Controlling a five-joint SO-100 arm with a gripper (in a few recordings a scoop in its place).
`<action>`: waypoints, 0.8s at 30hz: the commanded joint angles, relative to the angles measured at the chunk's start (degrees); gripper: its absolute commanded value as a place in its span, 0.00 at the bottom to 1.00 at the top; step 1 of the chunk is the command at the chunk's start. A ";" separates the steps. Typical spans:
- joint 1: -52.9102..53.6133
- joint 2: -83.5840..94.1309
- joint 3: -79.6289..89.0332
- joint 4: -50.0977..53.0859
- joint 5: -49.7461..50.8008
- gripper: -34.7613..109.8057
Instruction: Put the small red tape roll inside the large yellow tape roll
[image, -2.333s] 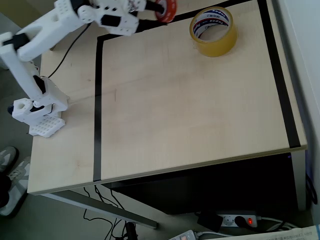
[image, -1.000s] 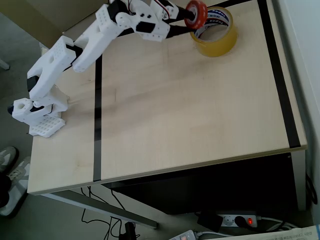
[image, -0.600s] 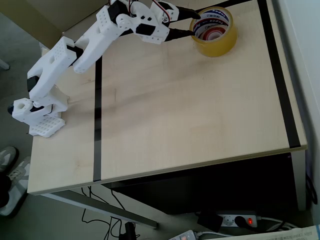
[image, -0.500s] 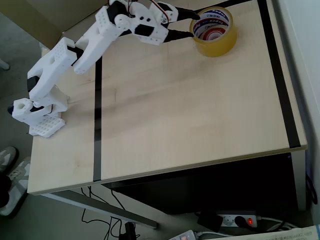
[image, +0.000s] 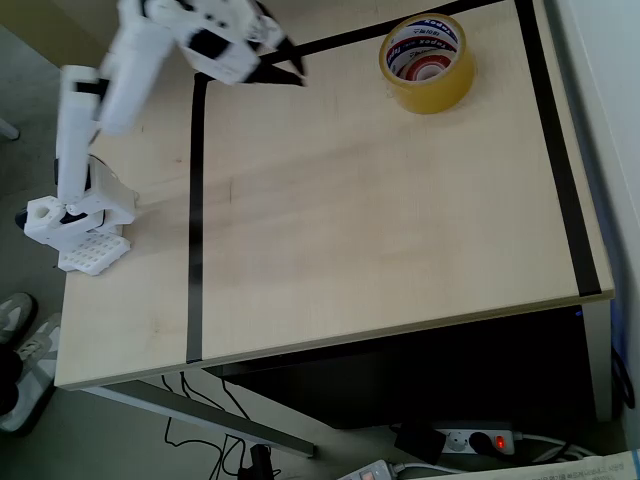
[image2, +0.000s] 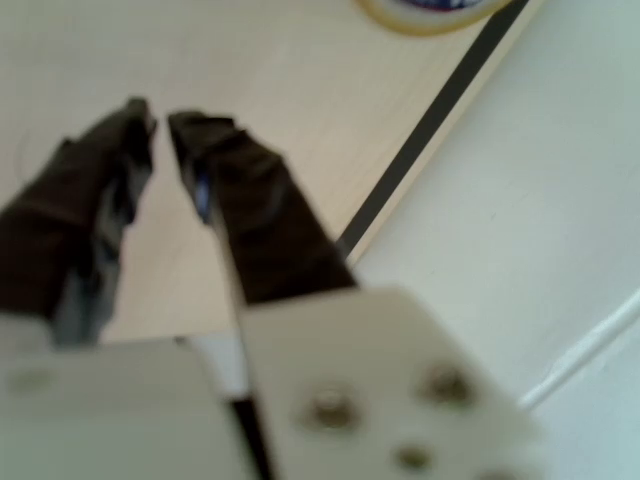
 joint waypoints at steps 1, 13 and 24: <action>-3.25 34.37 27.25 0.62 1.14 0.24; 0.18 121.99 114.52 -25.84 9.58 0.24; 1.05 135.35 134.30 -25.93 18.11 0.24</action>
